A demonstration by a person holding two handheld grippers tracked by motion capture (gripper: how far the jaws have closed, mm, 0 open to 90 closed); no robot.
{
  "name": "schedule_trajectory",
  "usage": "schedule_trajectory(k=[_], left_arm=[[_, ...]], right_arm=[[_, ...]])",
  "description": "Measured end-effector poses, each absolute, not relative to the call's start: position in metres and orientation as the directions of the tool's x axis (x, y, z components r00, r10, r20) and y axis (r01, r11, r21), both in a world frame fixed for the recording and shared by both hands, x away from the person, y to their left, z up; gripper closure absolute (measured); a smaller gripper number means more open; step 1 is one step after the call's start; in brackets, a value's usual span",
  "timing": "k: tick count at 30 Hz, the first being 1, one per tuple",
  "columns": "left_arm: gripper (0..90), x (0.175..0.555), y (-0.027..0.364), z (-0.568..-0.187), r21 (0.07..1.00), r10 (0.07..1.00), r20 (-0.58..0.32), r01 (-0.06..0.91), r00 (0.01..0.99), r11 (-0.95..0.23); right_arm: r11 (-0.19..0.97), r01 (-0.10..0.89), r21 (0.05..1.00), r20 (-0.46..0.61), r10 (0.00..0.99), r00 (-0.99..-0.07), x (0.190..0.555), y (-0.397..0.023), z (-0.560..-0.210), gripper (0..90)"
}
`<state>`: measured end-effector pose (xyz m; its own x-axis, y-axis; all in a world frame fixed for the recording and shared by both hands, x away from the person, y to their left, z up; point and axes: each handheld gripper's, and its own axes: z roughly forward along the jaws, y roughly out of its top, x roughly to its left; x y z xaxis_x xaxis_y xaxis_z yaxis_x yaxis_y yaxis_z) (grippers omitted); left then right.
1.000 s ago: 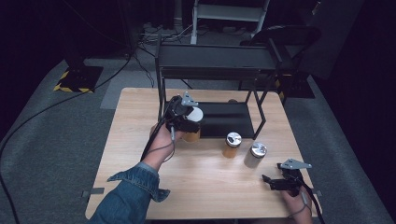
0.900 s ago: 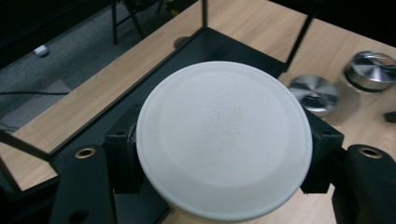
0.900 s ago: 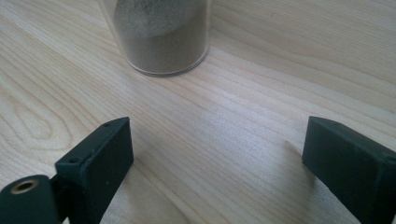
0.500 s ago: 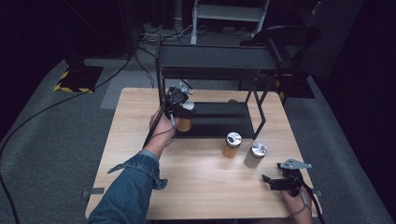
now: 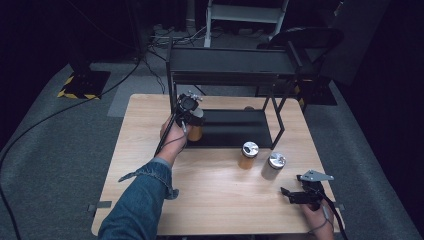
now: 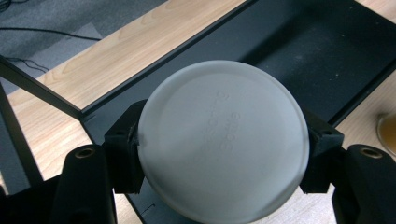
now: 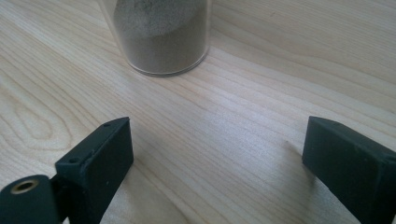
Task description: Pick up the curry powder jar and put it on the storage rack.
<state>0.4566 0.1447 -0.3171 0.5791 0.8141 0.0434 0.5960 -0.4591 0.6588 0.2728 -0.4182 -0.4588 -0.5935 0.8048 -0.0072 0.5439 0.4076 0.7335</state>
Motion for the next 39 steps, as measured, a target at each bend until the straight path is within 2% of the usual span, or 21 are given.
schedule_trajectory(k=[13, 21, 39], left_arm=[[32.6, 0.457, 0.146, -0.329, 0.666, 0.824, 0.041, 0.6, 0.565, -0.444], [17.6, 0.445, 0.148, -0.32, 0.687, 0.838, 0.06, 0.586, 0.542, -0.429], [14.1, 0.346, 0.198, -0.296, 0.773, 0.826, 0.092, 0.483, 0.556, -0.411]], right_arm=[[0.408, 0.544, 0.734, -0.007, 0.805, -0.593, 0.273, -0.418, -0.459, 8.3], [0.409, 0.542, 0.734, -0.008, 0.804, -0.595, 0.273, -0.418, -0.459, 8.3], [0.409, 0.542, 0.734, -0.008, 0.803, -0.596, 0.274, -0.418, -0.459, 8.3]])
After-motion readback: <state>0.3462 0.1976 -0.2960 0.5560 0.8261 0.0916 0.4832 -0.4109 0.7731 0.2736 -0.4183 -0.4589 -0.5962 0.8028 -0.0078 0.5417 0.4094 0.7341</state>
